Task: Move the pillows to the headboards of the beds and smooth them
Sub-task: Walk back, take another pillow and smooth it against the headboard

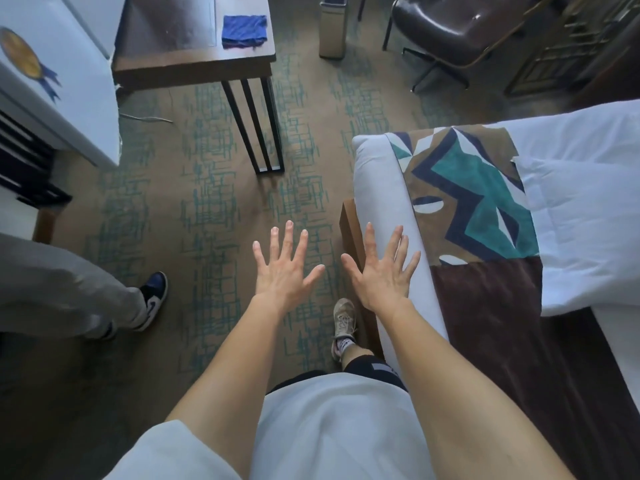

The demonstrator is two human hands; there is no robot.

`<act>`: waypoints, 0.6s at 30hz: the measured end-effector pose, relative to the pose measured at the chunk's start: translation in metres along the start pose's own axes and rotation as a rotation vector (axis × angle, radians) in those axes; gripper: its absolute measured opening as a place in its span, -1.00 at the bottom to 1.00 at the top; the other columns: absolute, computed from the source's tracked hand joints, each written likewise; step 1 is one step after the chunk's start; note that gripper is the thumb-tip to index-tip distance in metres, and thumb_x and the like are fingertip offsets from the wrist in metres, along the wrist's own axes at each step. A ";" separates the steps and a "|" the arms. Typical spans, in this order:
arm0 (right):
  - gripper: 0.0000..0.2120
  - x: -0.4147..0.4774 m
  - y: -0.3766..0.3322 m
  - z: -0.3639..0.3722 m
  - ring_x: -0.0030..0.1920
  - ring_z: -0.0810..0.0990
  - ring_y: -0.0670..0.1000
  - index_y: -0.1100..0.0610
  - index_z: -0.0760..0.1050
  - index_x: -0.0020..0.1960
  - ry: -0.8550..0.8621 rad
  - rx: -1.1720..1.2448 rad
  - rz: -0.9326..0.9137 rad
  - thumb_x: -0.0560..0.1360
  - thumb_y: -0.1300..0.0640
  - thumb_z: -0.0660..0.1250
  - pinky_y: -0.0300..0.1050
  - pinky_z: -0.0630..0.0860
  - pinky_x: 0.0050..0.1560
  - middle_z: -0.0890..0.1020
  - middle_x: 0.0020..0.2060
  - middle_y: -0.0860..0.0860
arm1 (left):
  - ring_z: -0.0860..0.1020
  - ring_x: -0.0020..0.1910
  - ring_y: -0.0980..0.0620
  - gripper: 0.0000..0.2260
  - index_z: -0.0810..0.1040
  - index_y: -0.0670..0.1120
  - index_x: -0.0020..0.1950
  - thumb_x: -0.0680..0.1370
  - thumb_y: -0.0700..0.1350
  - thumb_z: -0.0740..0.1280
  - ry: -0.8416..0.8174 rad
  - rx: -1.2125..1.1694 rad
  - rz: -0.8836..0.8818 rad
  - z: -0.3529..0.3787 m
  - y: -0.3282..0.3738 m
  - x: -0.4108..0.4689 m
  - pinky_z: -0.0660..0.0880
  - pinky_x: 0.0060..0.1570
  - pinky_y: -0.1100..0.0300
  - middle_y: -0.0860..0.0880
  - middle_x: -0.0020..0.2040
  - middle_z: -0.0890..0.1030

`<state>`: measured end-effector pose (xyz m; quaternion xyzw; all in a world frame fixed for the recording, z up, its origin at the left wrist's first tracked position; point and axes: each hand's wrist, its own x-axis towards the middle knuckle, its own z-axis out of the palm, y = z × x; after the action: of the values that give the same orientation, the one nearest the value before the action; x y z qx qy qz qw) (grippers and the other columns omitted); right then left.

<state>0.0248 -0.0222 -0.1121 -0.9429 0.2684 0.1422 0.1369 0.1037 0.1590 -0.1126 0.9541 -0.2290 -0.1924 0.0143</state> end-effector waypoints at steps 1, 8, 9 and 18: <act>-0.23 0.017 0.001 -0.004 0.62 -0.34 0.26 -0.15 -0.45 0.60 0.002 0.004 0.002 0.56 -0.47 -0.25 0.38 -0.34 0.53 -0.38 0.59 0.25 | -0.33 0.62 -0.16 -0.26 -0.25 0.04 0.67 0.63 0.39 -0.11 0.000 -0.008 -0.008 -0.005 0.005 0.015 -0.27 0.51 -0.38 -0.05 0.64 -0.36; -0.23 0.114 0.009 -0.035 0.61 -0.35 0.27 -0.15 -0.47 0.59 0.000 -0.014 0.031 0.55 -0.47 -0.27 0.39 -0.33 0.53 -0.37 0.60 0.24 | -0.33 0.62 -0.15 -0.28 -0.25 0.06 0.67 0.63 0.39 -0.11 -0.006 -0.045 -0.049 -0.037 0.028 0.109 -0.26 0.52 -0.38 -0.05 0.64 -0.37; -0.23 0.122 0.009 -0.039 0.61 -0.35 0.27 -0.15 -0.47 0.60 -0.004 -0.020 0.027 0.56 -0.47 -0.27 0.39 -0.33 0.53 -0.37 0.60 0.24 | -0.33 0.62 -0.15 -0.27 -0.25 0.06 0.67 0.63 0.39 -0.11 -0.002 -0.043 -0.054 -0.041 0.027 0.118 -0.26 0.52 -0.38 -0.05 0.64 -0.36; -0.23 0.208 -0.008 -0.064 0.62 -0.33 0.28 -0.13 -0.46 0.60 -0.067 -0.081 0.003 0.57 -0.47 -0.25 0.40 -0.33 0.53 -0.36 0.60 0.24 | -0.32 0.63 -0.15 -0.27 -0.25 0.06 0.67 0.62 0.40 -0.13 -0.006 -0.058 -0.103 -0.069 0.008 0.208 -0.23 0.52 -0.38 -0.05 0.64 -0.37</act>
<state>0.2111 -0.1341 -0.1227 -0.9420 0.2591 0.1846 0.1073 0.2971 0.0557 -0.1233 0.9632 -0.1739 -0.2025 0.0315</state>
